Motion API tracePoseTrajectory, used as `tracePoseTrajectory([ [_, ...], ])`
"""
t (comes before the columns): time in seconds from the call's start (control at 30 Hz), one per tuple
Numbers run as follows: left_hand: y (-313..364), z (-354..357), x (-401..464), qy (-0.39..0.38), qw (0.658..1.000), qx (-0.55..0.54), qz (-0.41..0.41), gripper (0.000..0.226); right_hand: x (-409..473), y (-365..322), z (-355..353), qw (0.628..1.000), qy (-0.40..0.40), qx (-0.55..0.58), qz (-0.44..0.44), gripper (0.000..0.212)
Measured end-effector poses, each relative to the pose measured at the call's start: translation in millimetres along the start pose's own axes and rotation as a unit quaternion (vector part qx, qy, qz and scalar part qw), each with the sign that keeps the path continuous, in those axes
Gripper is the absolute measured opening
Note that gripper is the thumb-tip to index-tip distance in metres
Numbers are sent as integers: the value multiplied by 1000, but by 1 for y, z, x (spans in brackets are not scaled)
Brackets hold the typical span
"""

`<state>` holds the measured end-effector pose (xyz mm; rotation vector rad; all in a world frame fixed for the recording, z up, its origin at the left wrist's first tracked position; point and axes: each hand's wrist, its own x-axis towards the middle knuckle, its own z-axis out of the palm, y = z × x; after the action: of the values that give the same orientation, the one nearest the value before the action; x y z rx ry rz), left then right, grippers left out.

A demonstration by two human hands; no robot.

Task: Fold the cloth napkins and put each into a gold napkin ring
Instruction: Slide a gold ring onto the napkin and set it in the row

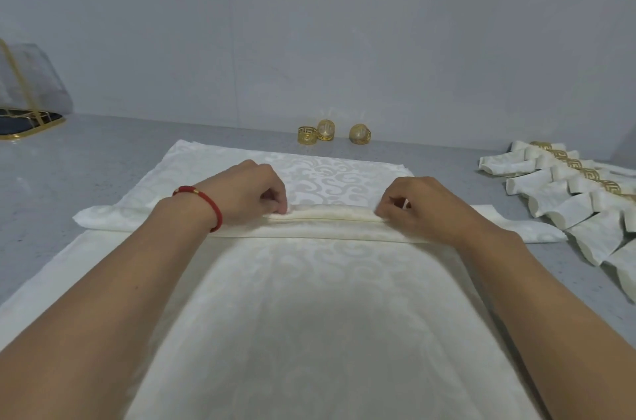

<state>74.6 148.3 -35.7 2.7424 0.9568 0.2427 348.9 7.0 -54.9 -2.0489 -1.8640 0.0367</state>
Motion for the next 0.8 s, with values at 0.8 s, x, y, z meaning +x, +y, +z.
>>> tracePoseTrajectory([
  [0.8,39,-1,-10,-11,990,133,-49,14,-7,-27,-10,997,-73,7,-15,18],
])
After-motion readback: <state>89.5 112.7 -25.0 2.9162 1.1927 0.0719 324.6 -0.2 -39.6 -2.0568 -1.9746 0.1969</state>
